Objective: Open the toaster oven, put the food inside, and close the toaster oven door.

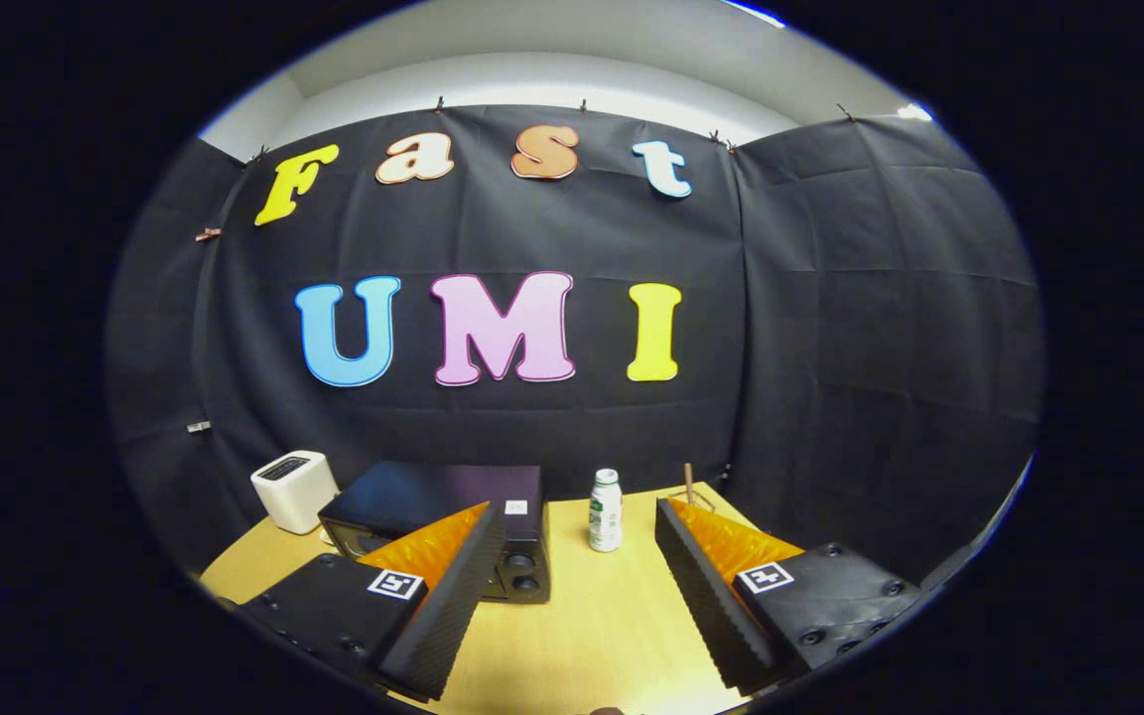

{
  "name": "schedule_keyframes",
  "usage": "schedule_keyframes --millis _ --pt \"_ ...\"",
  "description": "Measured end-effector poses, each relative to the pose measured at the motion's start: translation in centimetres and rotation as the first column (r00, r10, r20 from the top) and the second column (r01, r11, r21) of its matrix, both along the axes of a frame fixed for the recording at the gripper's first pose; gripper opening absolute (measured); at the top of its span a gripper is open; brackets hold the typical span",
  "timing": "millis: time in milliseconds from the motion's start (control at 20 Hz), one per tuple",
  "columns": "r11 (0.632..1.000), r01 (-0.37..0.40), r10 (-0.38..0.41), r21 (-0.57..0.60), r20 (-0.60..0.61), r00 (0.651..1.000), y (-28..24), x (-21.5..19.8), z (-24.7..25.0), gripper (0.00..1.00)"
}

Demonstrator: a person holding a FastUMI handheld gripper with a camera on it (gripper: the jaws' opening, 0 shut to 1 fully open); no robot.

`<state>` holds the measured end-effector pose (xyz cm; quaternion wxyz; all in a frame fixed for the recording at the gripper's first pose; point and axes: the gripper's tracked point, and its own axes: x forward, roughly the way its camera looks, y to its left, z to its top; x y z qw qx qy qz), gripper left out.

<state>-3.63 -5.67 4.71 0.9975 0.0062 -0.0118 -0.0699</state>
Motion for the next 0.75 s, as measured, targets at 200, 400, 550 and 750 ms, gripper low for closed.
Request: schedule_keyframes --millis 200,400,550,750 --pt "1.000 0.001 0.001 -0.027 0.048 0.999 -0.3 -1.2 1.1 0.99" --pt "1.000 -0.026 0.027 -0.016 0.045 0.999 0.6 -0.8 1.4 0.99" --pt "0.999 -0.052 0.052 0.003 0.063 0.997 1.4 -0.5 2.2 0.99" --pt "0.996 -0.085 0.085 -0.001 0.065 0.994 2.5 0.3 2.5 0.99"
